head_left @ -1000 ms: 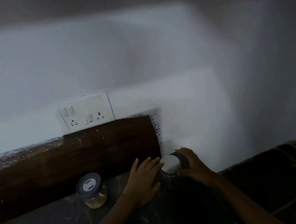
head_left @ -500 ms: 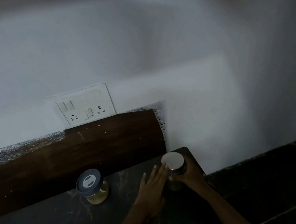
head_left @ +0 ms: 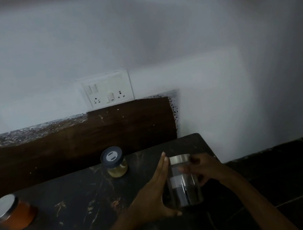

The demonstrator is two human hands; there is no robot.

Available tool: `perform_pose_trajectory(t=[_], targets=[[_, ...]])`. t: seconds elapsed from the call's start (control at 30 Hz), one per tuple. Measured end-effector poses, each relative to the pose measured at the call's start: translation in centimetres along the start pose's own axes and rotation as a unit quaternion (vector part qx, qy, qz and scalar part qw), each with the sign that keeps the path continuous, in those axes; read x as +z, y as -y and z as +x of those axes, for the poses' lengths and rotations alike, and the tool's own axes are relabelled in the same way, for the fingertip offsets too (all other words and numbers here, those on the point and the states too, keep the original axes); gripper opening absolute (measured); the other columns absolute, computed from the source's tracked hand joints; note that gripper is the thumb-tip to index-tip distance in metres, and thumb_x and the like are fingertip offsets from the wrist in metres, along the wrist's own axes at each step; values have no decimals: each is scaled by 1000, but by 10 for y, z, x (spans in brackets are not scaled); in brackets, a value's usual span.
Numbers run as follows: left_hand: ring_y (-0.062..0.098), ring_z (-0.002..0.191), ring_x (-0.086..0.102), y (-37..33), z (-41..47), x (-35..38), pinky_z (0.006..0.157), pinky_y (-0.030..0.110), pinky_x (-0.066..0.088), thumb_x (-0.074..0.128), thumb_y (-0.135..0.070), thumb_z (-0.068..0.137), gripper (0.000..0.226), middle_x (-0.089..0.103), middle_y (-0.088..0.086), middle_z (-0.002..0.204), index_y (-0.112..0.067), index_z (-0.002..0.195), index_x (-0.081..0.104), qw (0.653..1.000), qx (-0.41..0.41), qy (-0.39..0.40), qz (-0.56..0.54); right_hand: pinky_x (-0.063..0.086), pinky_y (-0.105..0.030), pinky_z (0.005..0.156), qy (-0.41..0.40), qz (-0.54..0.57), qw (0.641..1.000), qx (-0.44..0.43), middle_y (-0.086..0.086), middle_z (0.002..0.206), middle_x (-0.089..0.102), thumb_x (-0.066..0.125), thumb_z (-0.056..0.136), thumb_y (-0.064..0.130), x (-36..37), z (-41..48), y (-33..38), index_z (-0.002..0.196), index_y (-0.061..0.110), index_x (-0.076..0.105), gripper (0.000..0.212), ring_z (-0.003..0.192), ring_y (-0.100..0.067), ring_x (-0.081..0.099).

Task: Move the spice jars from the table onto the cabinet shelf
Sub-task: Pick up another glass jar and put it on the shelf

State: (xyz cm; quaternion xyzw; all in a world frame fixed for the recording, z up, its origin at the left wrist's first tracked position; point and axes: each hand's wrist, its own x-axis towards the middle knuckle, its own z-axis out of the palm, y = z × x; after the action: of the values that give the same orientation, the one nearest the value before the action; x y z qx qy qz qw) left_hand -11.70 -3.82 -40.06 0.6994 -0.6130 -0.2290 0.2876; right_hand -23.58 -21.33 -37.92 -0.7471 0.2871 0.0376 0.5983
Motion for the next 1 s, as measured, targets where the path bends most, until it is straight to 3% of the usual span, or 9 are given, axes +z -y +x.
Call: perform_pose_trajectory(t=[0.13,0.27,0.33,0.4,0.5,0.6,0.67,0.77,1.0], targets=[[-11,138,-9,-8,-46,7,102,-1,17,79,-44,69,127,-29,-23,149,-30,143,-22,997,-5,-46,-57,54,-34,75,-4,45,999,26,4,97,62,68,74,46,44,-26,6,95,36,51,30,88,-14,63],[-10,139,-5,-8,-86,6,104,0,15,80,-46,66,123,-18,-23,150,-32,145,-13,993,-23,-83,-83,53,-35,81,-7,46,999,14,-6,125,53,63,77,49,75,-46,5,121,30,43,52,95,-15,59],[-13,137,-5,-7,-104,2,103,-1,14,80,-44,66,122,-18,-27,148,-35,144,-13,991,-30,-84,-95,52,-32,82,62,64,995,-39,6,135,42,72,71,46,77,-59,-2,134,43,26,79,99,-18,61],[-18,134,-5,-6,-118,-2,100,-4,15,81,-41,66,122,-18,-30,146,-34,144,-13,991,-27,-86,-97,51,-35,90,149,23,985,-78,16,137,34,82,63,36,80,-75,-4,132,62,4,108,110,-19,60],[-16,135,-5,-6,-132,-6,103,0,18,78,-45,64,121,-18,-31,146,-38,142,-13,992,-21,-91,-90,39,-41,106,173,-86,977,-89,10,150,18,87,58,22,95,-92,3,123,73,-14,130,131,-14,39],[-10,138,-4,-3,-141,-9,108,11,25,77,-47,63,121,-18,-28,148,-39,143,-13,992,-21,-98,-80,31,-44,112,146,-99,980,-97,13,154,4,87,57,20,113,-93,13,120,74,-17,133,139,-15,24],[-7,140,-2,0,-145,-12,109,17,29,79,-42,64,122,-17,-24,150,-40,145,-13,991,-19,-105,-77,33,-34,109,126,-106,981,-105,15,153,5,86,58,17,120,-92,17,120,73,-15,132,137,-11,23],[-10,138,-3,3,-151,-16,105,9,28,79,-40,64,123,-18,-24,150,-41,144,-14,992,-11,-102,-70,40,-17,94,106,-94,984,-111,15,150,10,86,57,11,128,-92,20,122,72,-10,131,132,-10,28],[-17,134,-11,7,-154,-25,102,8,21,83,-39,64,131,-28,-26,148,-51,136,-25,996,0,-82,-43,48,-14,81,81,-71,987,-118,21,142,14,85,55,6,139,-96,26,123,70,-2,127,127,-9,34]])
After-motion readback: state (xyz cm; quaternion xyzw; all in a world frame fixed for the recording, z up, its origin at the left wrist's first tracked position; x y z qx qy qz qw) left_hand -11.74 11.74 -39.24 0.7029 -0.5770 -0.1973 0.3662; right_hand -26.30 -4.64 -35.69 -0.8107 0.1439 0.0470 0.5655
